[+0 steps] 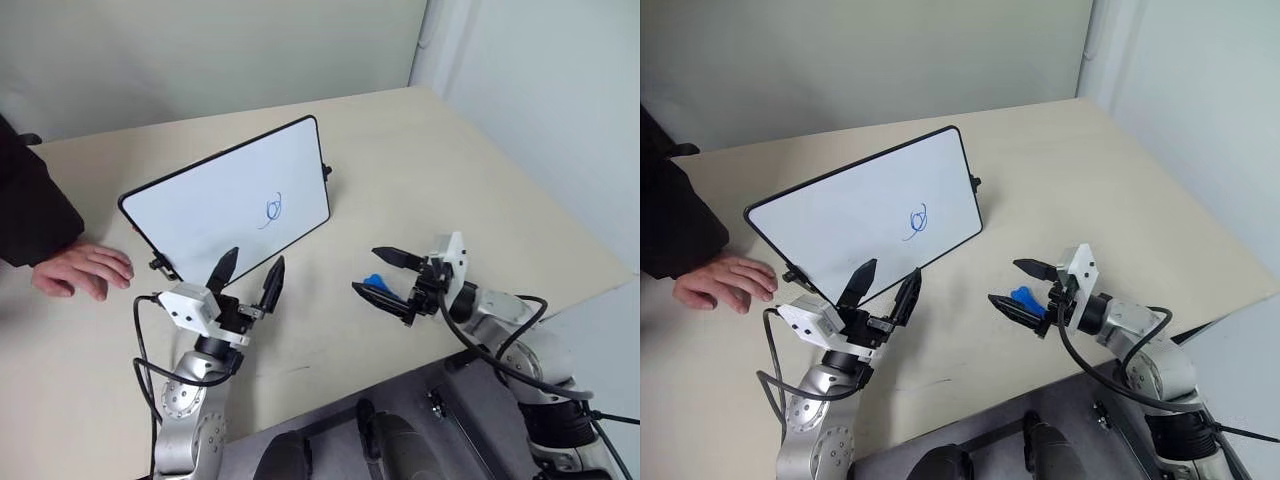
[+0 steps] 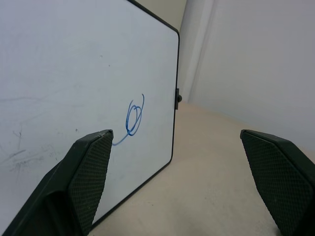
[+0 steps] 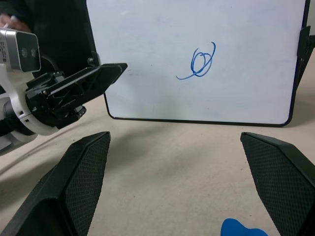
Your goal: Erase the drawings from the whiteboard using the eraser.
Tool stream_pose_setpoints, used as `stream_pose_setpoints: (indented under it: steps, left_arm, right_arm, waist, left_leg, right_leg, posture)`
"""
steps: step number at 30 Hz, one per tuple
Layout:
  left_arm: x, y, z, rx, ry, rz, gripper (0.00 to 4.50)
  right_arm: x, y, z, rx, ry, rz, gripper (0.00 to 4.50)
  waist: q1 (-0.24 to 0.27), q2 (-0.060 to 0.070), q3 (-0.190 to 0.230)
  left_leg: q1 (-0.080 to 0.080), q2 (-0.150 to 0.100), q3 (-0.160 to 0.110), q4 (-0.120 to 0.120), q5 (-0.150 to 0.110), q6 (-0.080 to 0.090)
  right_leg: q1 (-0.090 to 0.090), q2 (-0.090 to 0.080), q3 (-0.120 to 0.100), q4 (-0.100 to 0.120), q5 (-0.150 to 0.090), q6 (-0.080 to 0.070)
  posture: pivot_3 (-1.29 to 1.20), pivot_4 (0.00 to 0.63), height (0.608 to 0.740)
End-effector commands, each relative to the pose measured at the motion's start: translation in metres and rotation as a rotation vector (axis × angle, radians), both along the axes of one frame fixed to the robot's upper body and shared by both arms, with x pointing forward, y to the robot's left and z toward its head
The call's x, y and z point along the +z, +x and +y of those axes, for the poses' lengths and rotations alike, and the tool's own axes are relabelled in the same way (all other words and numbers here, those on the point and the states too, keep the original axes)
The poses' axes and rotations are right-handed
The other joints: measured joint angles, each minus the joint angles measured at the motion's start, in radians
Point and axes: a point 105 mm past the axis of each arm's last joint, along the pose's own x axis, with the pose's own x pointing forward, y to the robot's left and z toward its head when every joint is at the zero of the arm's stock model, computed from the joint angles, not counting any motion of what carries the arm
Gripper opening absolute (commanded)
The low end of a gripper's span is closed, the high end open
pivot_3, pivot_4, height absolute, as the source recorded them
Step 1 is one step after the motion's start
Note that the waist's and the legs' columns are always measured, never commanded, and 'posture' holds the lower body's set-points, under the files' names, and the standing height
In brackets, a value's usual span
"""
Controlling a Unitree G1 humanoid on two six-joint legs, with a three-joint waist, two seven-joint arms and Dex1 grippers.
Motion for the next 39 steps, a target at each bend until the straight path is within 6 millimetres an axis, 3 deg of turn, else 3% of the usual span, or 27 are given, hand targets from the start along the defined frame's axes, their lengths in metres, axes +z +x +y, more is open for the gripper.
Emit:
stream_pose_setpoints:
  steps: [1, 8, 12, 18, 28, 38, 39]
  left_arm:
    - [0.005, -0.002, 0.005, 0.005, -0.006, -0.029, 4.5]
    - [0.003, -0.003, 0.011, 0.018, -0.003, -0.026, 4.5]
    - [0.004, -0.005, 0.01, 0.013, -0.005, -0.022, 4.5]
    - [0.004, -0.008, 0.012, 0.014, -0.01, -0.019, 4.5]
    - [0.004, -0.01, 0.008, 0.014, -0.023, -0.019, 4.5]
    - [0.004, -0.012, 0.006, 0.018, -0.037, -0.022, 4.5]
    - [0.004, -0.012, 0.006, 0.017, -0.038, -0.023, 4.5]
  right_arm:
    - [0.014, -0.005, 0.005, 0.016, 0.027, -0.055, 4.48]
    - [0.002, 0.003, 0.003, -0.02, -0.049, 0.044, 4.48]
    - [0.008, 0.004, 0.003, -0.025, -0.101, 0.061, 4.48]
    - [-0.014, 0.011, -0.009, -0.098, -0.336, 0.135, 4.48]
    - [-0.028, 0.024, -0.02, -0.16, -0.477, 0.376, 4.48]
    - [-0.042, 0.025, -0.025, -0.163, -0.574, 0.439, 4.48]
    - [-0.044, 0.025, -0.025, -0.161, -0.581, 0.442, 4.31]
  waist:
    - [0.0, 0.0, 0.0]
    - [0.0, 0.0, 0.0]
    - [0.0, 0.0, 0.0]
    - [0.0, 0.0, 0.0]
    - [0.0, 0.0, 0.0]
    - [0.002, 0.0, 0.0]
    - [0.002, 0.0, 0.0]
  left_leg:
    - [0.0, 0.0, 0.0, 0.0, 0.0, 0.0]
    - [0.0, 0.0, 0.0, 0.0, 0.0, 0.0]
    - [0.0, 0.0, 0.0, 0.0, 0.0, 0.0]
    - [0.0, -0.001, 0.0, 0.0, 0.0, 0.0]
    - [0.0, -0.002, 0.0, 0.0, 0.0, 0.001]
    - [-0.001, -0.004, 0.001, 0.0, -0.002, 0.004]
    - [-0.001, -0.004, 0.001, 0.0, -0.002, 0.004]
  right_leg:
    - [0.0, 0.0, 0.0, 0.0, 0.0, 0.0]
    - [0.0, 0.0, 0.0, 0.0, 0.0, 0.0]
    - [0.0, 0.0, 0.0, 0.0, 0.0, 0.001]
    - [0.0, 0.0, 0.0, 0.0, -0.001, 0.002]
    - [0.0, 0.0, -0.003, 0.0, -0.001, 0.003]
    - [-0.001, -0.001, -0.004, 0.0, -0.003, 0.007]
    - [-0.001, -0.001, -0.004, 0.0, -0.003, 0.007]
  posture:
    - [0.0, 0.15, 0.74]
    - [0.0, 0.15, 0.74]
    - [0.0, 0.15, 0.74]
    - [0.0, 0.15, 0.74]
    - [0.0, 0.15, 0.74]
    - [0.0, 0.15, 0.74]
    - [0.0, 0.15, 0.74]
